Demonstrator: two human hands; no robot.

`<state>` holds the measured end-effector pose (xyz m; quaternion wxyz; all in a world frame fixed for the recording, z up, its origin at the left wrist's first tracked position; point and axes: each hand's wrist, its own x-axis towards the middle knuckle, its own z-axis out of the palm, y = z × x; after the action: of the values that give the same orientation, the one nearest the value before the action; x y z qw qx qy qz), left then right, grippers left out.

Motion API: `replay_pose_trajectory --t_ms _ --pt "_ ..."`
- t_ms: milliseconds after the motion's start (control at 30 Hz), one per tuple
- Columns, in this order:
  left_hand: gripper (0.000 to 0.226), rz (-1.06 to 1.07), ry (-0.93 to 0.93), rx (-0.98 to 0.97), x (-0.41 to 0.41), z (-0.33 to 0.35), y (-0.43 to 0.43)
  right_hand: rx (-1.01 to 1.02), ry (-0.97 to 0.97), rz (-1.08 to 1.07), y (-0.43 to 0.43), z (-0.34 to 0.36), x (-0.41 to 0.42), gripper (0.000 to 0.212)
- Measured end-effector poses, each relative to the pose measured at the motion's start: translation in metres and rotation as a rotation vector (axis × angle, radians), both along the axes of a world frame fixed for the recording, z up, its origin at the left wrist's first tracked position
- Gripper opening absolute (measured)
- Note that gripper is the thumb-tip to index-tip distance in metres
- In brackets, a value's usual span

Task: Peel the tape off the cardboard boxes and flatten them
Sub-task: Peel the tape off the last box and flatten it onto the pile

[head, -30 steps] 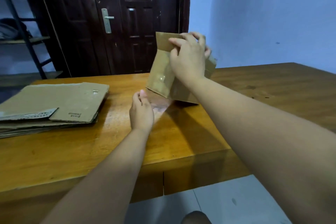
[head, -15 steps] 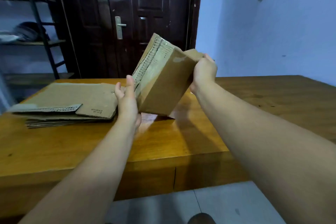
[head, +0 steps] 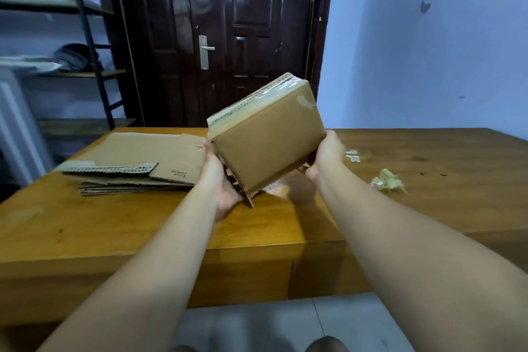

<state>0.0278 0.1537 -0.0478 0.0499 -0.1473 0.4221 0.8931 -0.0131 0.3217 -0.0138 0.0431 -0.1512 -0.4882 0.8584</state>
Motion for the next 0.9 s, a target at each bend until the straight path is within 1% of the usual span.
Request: replay_pose_trajectory --t_ms 67,100,133,200,267,333,400,467,500,533,600,667,733,833,900 --pt "0.085 -0.024 -0.102 -0.088 0.002 -0.003 0.005 -0.088 -0.022 -0.019 0.001 -0.001 0.004 0.029" --pt "0.084 -0.034 -0.141 -0.098 0.004 -0.003 0.007 -0.128 -0.024 -0.02 0.001 -0.001 0.006 0.029" --pt "0.08 -0.039 -0.156 -0.073 0.005 -0.003 0.009 -0.145 -0.021 -0.023 0.001 -0.001 0.008 0.029" --pt "0.062 -0.012 -0.129 0.017 0.01 0.0 0.01 -0.142 -0.043 -0.036 0.003 0.0 0.009 0.023" --pt "0.045 0.065 -0.078 0.076 0.01 0.0 0.007 -0.075 -0.065 -0.048 0.006 0.0 0.008 0.018" --pt "0.039 0.121 -0.058 0.074 0.009 -0.002 0.004 0.081 -0.029 -0.058 0.009 -0.005 0.006 0.022" --pt "0.031 0.131 -0.057 0.083 0.013 -0.002 0.002 0.215 -0.031 -0.091 0.014 -0.015 0.003 0.025" --pt "0.017 0.131 -0.031 0.133 0.017 0.0 0.001 0.231 -0.077 -0.126 0.021 -0.024 0.004 0.018" --pt "0.011 0.129 0.003 0.158 0.016 0.0 0.0 0.232 -0.096 -0.145 0.024 -0.028 0.004 0.022" --pt "0.01 0.126 0.039 0.18 0.016 -0.001 -0.002 0.256 -0.11 -0.151 0.026 -0.031 0.006 0.028" --pt "0.026 0.123 0.094 0.212 0.013 -0.003 -0.005 0.29 -0.107 -0.138 0.028 -0.036 0.008 0.034" --pt "0.036 0.128 0.102 0.201 0.01 -0.007 -0.009 0.298 -0.101 -0.126 0.027 -0.04 0.011 0.032" --pt "0.037 0.128 0.082 0.179 0.009 -0.013 -0.013 0.34 -0.095 -0.121 0.027 -0.043 0.009 0.032" --pt "0.042 0.155 0.079 0.152 0.009 -0.022 -0.019 0.493 -0.105 -0.079 0.027 -0.047 0.006 0.041" --pt "0.055 0.177 0.078 0.102 0.008 -0.025 -0.021 0.617 -0.107 -0.061 0.029 -0.049 0.006 0.041"
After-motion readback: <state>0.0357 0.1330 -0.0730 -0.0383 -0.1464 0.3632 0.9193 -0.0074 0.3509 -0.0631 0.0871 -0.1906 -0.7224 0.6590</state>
